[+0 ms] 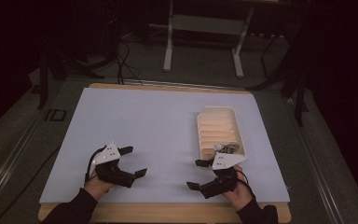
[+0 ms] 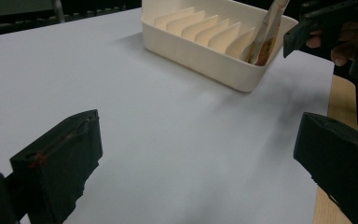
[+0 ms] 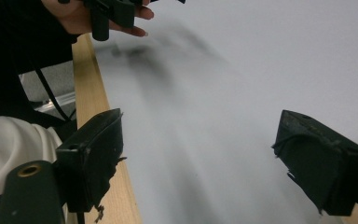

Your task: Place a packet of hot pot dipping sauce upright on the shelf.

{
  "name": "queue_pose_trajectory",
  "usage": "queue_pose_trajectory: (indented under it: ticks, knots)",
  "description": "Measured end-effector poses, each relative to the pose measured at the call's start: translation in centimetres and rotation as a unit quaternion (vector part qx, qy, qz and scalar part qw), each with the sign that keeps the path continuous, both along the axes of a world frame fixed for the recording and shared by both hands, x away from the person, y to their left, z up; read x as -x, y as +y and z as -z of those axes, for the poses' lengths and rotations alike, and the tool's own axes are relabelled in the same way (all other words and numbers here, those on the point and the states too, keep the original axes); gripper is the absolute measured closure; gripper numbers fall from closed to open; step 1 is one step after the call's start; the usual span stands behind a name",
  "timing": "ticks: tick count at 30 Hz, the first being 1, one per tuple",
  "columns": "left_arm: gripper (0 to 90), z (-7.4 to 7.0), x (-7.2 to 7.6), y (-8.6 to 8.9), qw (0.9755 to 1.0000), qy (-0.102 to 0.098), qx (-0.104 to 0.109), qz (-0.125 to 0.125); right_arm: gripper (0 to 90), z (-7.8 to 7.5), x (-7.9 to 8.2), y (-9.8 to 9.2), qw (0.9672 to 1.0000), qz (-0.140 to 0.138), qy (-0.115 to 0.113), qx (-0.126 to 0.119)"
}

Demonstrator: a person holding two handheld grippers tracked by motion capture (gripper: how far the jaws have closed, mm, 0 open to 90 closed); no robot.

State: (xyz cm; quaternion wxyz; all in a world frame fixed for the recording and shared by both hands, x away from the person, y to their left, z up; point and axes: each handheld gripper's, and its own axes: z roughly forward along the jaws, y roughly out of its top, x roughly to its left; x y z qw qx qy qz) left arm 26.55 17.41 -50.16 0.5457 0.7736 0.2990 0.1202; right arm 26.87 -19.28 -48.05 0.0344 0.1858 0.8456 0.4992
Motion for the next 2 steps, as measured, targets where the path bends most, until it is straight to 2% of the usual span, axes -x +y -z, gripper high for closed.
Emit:
queue_pose_trajectory:
  ticks: [2]
  knots:
    - [1.3, 0.02, 0.02, 0.0, 1.0, 0.0, -0.001, 0.0, 14.5, -0.04, 0.05, 0.08, 1.0, -0.001, -0.006, 0.006]
